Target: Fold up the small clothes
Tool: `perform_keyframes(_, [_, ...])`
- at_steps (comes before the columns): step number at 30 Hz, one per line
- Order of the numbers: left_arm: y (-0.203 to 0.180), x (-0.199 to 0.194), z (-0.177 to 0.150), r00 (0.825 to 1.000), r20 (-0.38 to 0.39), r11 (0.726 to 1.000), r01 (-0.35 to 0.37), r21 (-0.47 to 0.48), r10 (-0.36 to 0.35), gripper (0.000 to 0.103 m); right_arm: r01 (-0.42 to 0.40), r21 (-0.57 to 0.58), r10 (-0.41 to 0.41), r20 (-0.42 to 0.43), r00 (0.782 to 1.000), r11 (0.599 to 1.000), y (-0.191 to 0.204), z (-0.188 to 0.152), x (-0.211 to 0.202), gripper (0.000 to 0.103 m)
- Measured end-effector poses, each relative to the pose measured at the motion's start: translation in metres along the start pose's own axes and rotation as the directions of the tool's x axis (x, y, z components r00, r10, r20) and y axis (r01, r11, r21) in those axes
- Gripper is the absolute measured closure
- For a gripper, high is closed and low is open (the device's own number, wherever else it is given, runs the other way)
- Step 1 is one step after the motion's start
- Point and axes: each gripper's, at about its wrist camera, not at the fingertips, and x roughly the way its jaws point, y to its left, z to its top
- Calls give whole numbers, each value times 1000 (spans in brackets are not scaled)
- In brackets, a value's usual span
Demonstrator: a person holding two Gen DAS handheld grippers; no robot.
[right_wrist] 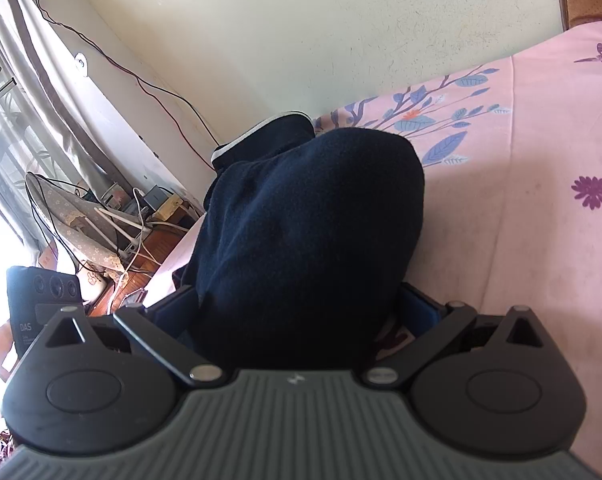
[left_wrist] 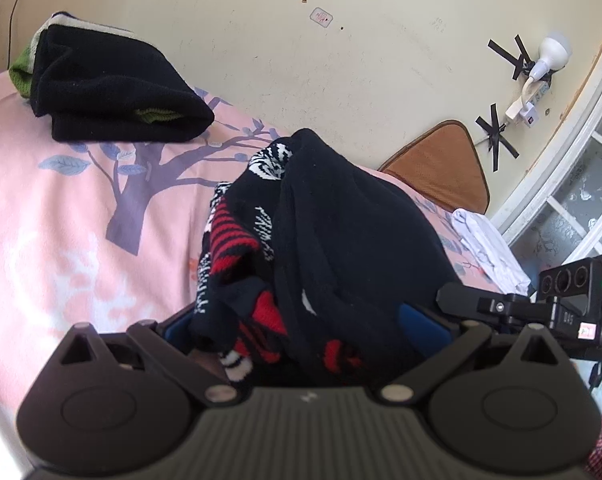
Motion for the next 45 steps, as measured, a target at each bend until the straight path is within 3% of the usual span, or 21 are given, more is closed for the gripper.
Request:
perform_keyframes(6, [9, 0, 2, 999, 6, 998, 42, -53, -42, 0, -6, 1, 6, 1, 1000, 1000, -1, 0, -1, 0])
perform_keyframes(12, [19, -9, 14, 998, -6, 996, -56, -62, 56, 0, -9, 5, 9, 2, 1000, 1000, -2, 0, -3, 0])
perform_keyframes(14, [26, -10, 15, 999, -5, 995, -38, -96, 38, 0, -8, 7, 8, 3, 1000, 1000, -3, 0, -2, 0])
perform_keyframes(17, [14, -1, 13, 999, -21, 998, -27, -49, 26, 0, 7, -10, -7, -12, 1000, 1000, 0, 1, 1, 0])
perform_keyframes(19, [2, 9, 8, 1000, -24, 1000, -1, -20, 1, 1, 19, -23, -20, -25, 999, 1000, 2, 3, 4, 12])
perform_keyframes(22, [-11, 17, 4, 999, -3, 998, -49, 43, 49, 2, 7, -34, -8, -27, 1000, 999, 2, 5, 1, 28])
perform_keyframes(26, [-3, -3, 13, 997, 73, 999, 29, -46, -26, 30, -38, -81, 37, -10, 999, 996, 17, 16, -5, 38])
perform_keyframes(29, [-2, -22, 26, 984, 162, 992, 92, -83, -78, 32, -128, -176, 131, 5, 991, 976, 47, 36, -2, 41])
perform_keyframes(32, [2, -46, 50, 962, 266, 992, 88, -92, -60, 32, -125, -351, 141, 20, 990, 928, 90, 64, 12, 42])
perform_keyframes(34, [11, -63, 73, 943, 329, 992, 87, -93, -52, 32, -176, -381, 193, 8, 981, 908, 107, 91, 28, 42])
perform_keyframes(39, [28, -100, 141, 875, 480, 997, -32, -70, 62, 30, -298, -468, 325, -25, 946, 832, 150, 162, 87, 42])
perform_keyframes(42, [59, -90, 178, 856, 493, 986, -105, -126, 155, 29, -339, -459, 351, -62, 934, 821, 152, 198, 140, 41])
perform_keyframes(44, [91, -64, 191, 859, 456, 967, -154, -203, 233, 29, -300, -447, 297, -78, 952, 843, 140, 211, 181, 40])
perform_keyframes(45, [108, -47, 195, 863, 422, 951, -187, -248, 279, 29, -240, -441, 231, -76, 970, 865, 129, 212, 205, 38])
